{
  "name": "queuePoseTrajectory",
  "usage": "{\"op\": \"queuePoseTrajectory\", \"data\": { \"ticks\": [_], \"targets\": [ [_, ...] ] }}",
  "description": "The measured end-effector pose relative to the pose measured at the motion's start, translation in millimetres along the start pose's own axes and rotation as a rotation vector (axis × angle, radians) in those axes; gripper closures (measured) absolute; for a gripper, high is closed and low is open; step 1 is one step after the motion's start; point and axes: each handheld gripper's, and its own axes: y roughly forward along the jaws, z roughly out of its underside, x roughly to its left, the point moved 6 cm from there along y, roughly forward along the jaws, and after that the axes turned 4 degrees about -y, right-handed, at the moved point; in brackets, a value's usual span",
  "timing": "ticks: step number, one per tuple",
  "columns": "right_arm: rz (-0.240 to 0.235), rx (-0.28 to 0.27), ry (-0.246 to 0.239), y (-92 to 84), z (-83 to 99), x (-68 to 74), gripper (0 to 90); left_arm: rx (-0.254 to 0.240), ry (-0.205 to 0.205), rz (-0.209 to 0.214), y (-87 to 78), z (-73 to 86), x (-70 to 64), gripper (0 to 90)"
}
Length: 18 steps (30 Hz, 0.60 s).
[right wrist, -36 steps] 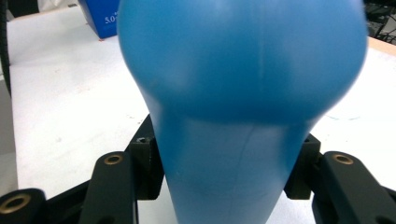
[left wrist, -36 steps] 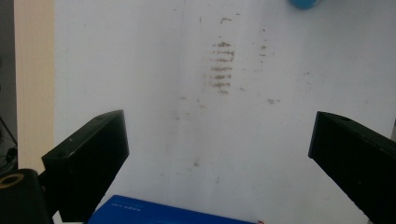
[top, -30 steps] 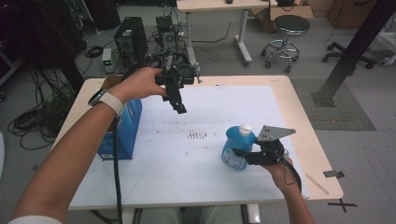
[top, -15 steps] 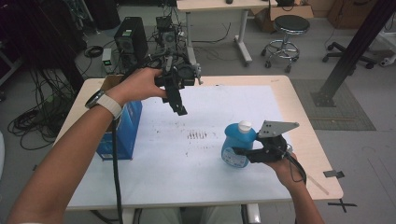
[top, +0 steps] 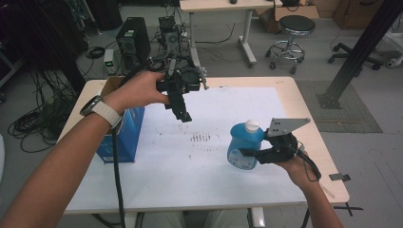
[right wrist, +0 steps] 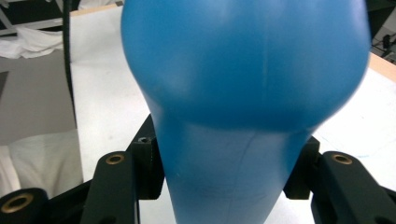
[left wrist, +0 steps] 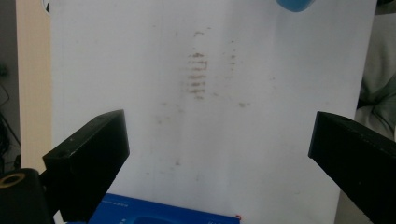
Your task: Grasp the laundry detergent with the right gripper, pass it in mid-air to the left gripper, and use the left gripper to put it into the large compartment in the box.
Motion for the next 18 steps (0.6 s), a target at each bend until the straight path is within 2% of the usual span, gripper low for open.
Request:
{"op": "queuePoseTrajectory", "data": {
  "ticks": [10,18],
  "targets": [
    [-0.050,0.003,-0.033,-1.0,-17.6,2.1,45.3,-0.022,0.004,0.027,-12.7,-1.9,-21.1,5.8],
    [-0.103,-0.007,-0.067,5.1,-30.7,4.4,45.3,-0.029,-0.004,0.023,-21.9,-0.1,-29.7,5.8]
  ]
}}
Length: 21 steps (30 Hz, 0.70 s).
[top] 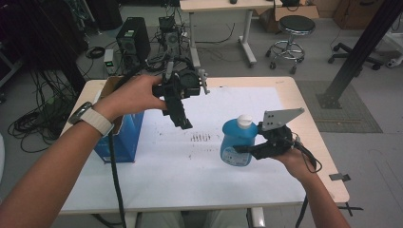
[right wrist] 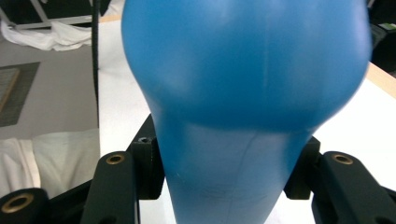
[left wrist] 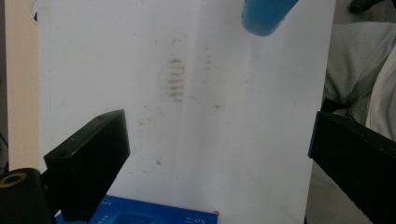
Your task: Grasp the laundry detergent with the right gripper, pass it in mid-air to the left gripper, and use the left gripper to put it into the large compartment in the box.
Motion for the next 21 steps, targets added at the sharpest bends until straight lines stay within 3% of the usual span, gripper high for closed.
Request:
{"op": "queuePoseTrajectory", "data": {
  "ticks": [21],
  "targets": [
    [-0.122,0.019,-0.082,27.6,-25.1,0.6,45.2,-0.034,-0.004,0.006,-18.1,6.1,-18.6,5.8]
  ]
}}
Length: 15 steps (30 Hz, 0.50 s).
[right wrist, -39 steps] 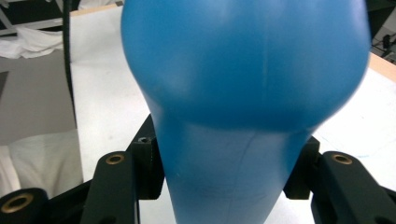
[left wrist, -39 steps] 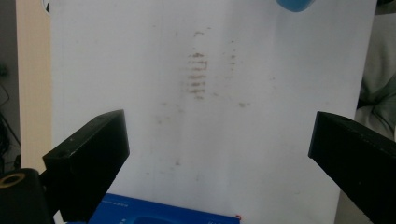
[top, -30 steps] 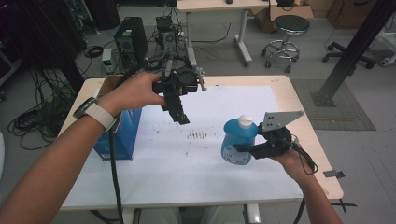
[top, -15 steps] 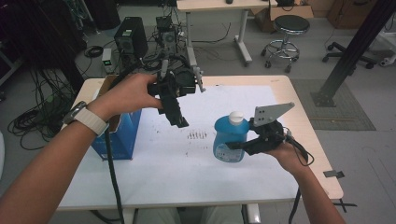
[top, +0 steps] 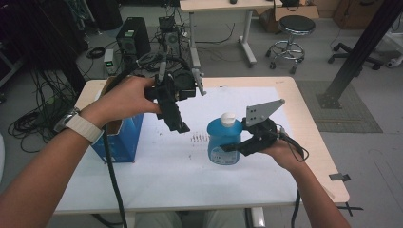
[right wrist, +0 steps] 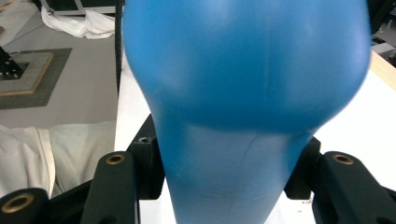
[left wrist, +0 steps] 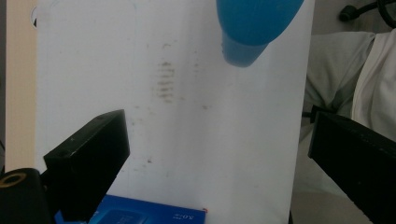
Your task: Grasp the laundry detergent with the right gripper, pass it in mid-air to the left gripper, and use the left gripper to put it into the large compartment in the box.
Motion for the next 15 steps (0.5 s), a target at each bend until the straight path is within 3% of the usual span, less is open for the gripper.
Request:
{"op": "queuePoseTrajectory", "data": {
  "ticks": [15],
  "targets": [
    [-0.065,0.005,-0.048,17.4,-13.5,2.7,45.3,-0.039,-0.007,0.030,-6.2,2.3,-13.5,5.7]
  ]
}}
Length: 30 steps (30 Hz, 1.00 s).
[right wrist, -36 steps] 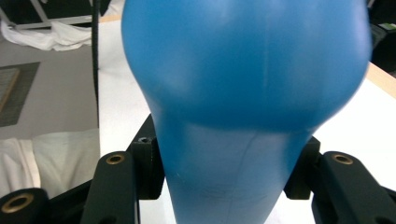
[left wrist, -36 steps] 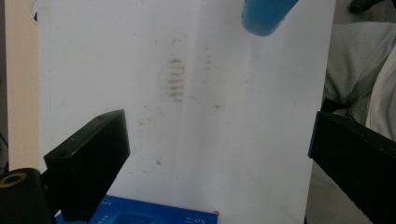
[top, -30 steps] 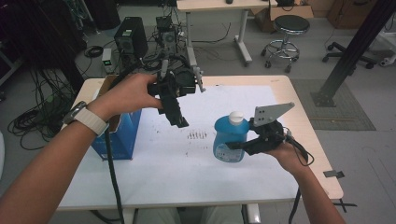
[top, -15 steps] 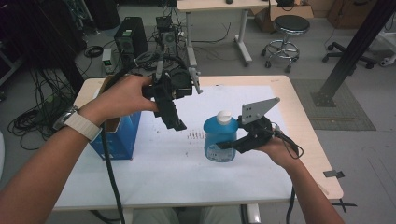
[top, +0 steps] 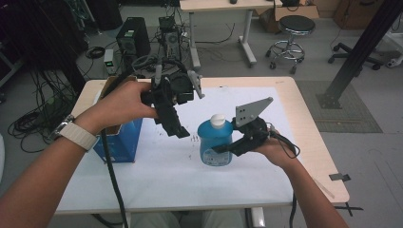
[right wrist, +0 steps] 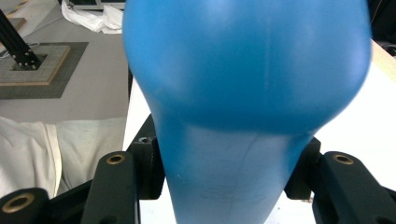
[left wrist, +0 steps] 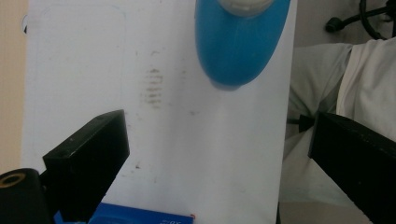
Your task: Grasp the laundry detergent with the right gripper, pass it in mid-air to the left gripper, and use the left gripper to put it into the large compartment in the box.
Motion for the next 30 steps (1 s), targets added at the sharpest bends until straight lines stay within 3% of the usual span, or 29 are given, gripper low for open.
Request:
{"op": "queuePoseTrajectory", "data": {
  "ticks": [30],
  "targets": [
    [-0.068,0.008,-0.066,39.7,-32.7,0.7,45.3,-0.011,0.024,0.033,-6.4,2.4,-10.1,5.6]
  ]
}}
